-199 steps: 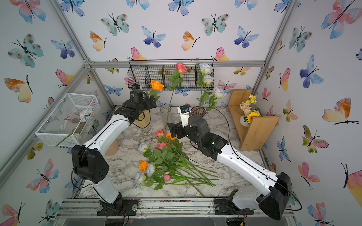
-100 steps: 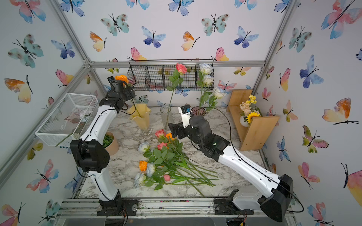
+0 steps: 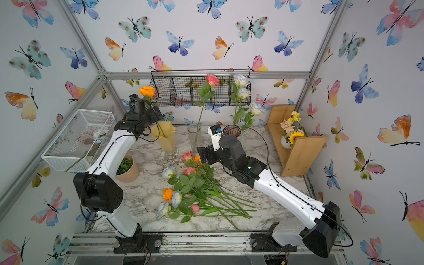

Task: Arrange the flowers in different vases according to their colors
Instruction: Insert the flower into the vase, then pick up the flower at the center of the board.

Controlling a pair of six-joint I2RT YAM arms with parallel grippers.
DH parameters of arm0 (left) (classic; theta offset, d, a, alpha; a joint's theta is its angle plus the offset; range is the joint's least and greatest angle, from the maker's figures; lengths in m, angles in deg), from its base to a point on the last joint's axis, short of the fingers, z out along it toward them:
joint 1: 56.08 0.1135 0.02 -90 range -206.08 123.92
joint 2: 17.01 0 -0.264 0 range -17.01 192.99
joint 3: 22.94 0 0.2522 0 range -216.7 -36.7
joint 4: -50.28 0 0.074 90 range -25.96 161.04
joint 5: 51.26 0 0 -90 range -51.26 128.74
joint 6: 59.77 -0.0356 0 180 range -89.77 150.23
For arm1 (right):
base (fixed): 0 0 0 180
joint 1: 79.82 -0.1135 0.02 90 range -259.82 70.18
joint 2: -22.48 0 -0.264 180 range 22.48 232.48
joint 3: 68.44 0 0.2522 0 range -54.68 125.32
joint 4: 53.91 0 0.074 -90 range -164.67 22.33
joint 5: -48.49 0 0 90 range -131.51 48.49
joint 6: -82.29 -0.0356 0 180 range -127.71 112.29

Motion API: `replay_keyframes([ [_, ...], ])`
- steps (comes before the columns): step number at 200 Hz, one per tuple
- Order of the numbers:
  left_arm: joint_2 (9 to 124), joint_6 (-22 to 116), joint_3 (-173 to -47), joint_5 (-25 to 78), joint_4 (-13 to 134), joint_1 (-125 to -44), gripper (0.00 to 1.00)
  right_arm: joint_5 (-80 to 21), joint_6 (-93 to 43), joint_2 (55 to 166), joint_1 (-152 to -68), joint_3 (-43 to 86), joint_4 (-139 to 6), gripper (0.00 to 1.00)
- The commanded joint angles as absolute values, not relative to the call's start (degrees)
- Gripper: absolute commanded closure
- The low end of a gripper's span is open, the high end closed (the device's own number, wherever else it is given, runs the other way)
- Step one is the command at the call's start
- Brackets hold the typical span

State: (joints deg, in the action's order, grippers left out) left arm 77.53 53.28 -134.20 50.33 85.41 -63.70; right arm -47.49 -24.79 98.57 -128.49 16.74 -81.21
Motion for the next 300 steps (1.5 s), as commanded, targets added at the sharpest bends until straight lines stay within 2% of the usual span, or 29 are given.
replay_keyframes([
  [1, 70.42, 55.42, -130.03, 49.24, 82.63, -63.91, 0.01, -44.32, -27.8, 98.43, -128.0, 16.62, -84.32, 0.07],
  [60, 60.93, 55.85, -121.81, 49.33, 82.22, -63.84, 0.01, -39.43, -31.2, 100.14, -126.66, 15.02, -89.77, 0.07],
  [86, 56.07, 55.61, -118.14, 48.16, 82.18, -63.91, 0.01, -35.94, -32.54, 101.58, -124.38, 12.99, -90.61, 0.11],
  [105, 52.15, 55.15, -115.16, 47.15, 82.51, -63.93, 0.01, -33.7, -32.87, 103.1, -122.96, 11.89, -90.45, 0.17],
  [146, 44.26, 53.11, -107.68, 40.42, 86.35, -63.93, 0.01, -30.89, -28.68, 110.28, -122.03, 13.24, -92.89, 0.4],
  [189, 35.08, 49.61, -98.25, 34.73, 92.03, -64.13, 0.01, -28.53, -26.24, 117.0, -121.84, 13.95, -92.87, 0.52],
  [224, 30.54, 46.93, -91.47, 27.85, 94.96, -64.19, 0.01, -28.26, -24.7, 122.36, -121.84, 15.45, -94.01, 0.53],
  [252, 28.31, 45.98, -87.59, 27.93, 96.78, -64.41, 0.01, -29.22, -24.32, 124.59, -121.84, 15.64, -93.08, 0.53],
  [300, 27.15, 47.9, -85.66, 26.75, 96.81, -64.65, 0.01, -29.38, -22.61, 127.27, -121.84, 16.58, -92.37, 0.59],
])
